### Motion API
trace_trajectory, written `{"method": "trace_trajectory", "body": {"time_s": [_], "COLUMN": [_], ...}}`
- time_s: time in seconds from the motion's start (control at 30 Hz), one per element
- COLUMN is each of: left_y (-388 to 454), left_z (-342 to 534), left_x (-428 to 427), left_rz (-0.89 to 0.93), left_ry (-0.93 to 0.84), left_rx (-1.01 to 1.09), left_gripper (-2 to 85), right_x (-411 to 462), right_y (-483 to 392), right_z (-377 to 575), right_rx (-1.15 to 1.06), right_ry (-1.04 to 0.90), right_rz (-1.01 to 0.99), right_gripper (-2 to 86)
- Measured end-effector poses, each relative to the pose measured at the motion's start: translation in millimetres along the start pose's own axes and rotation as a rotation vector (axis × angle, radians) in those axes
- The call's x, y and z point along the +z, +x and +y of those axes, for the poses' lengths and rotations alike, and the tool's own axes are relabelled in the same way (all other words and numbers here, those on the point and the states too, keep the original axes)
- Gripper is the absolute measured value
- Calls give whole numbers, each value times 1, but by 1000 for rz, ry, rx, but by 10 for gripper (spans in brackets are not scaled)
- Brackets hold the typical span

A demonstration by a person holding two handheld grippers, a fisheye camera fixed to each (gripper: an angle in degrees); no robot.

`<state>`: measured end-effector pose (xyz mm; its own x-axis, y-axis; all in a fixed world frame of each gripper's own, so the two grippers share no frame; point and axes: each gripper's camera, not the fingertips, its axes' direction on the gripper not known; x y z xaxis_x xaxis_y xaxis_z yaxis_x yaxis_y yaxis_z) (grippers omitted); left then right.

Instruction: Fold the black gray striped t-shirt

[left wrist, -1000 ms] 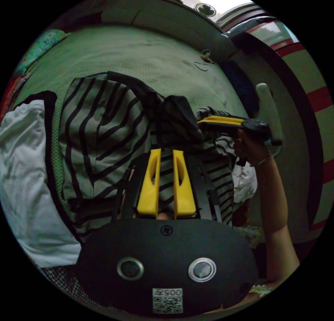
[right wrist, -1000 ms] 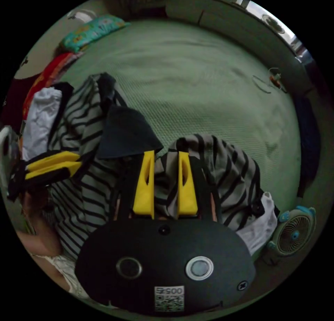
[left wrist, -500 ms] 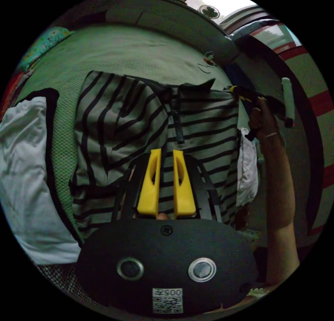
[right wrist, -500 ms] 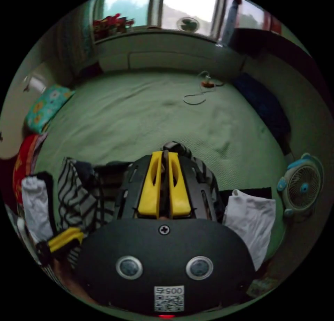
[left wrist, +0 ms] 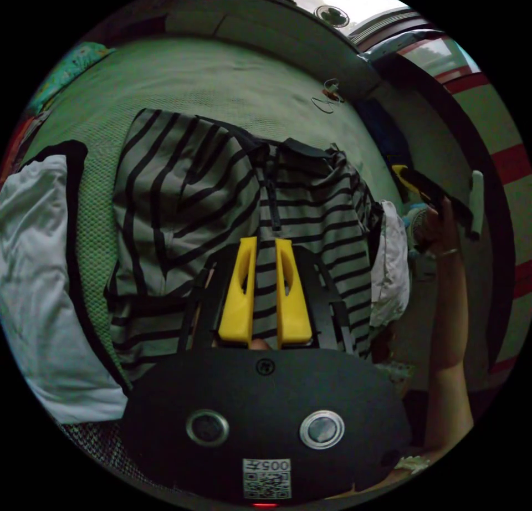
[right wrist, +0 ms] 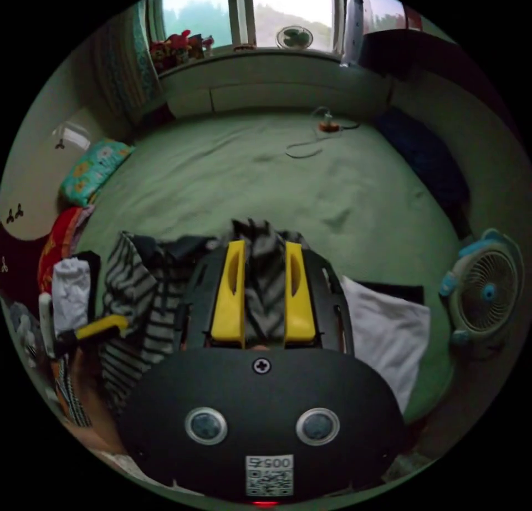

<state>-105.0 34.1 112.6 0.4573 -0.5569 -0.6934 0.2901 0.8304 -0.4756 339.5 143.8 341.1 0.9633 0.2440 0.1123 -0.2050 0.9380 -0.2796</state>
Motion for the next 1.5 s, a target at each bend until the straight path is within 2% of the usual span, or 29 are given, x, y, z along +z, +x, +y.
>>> {"method": "trace_trajectory", "body": {"time_s": [0.23,0.37,0.6,0.67,0.93,1.0,1.17,1.5], "left_y": [7,7,9,9,10,11,12,23], "left_z": [-2,-3,-4,-4,-4,-4,-4,-5], "left_x": [6,8,9,9,8,9,10,17], "left_rz": [-29,-40,-34,-31,-14,-10,0,-7], "left_ry": [-24,-37,-40,-41,-36,-38,-35,-45], "left_rx": [18,18,24,24,19,19,17,23], "left_gripper": [67,67,67,67,66,66,66,65], "right_x": [5,-7,10,16,16,7,-39,-188], "right_y": [60,52,17,16,18,22,44,141], "right_z": [57,72,76,77,93,98,115,141], "right_rx": [102,112,28,25,-28,-6,65,334], "right_ry": [-145,-54,-62,-69,-40,-15,106,332], "right_rz": [47,74,361,388,614,610,451,103], "right_gripper": [103,103,109,101,20,7,-7,-8]}}
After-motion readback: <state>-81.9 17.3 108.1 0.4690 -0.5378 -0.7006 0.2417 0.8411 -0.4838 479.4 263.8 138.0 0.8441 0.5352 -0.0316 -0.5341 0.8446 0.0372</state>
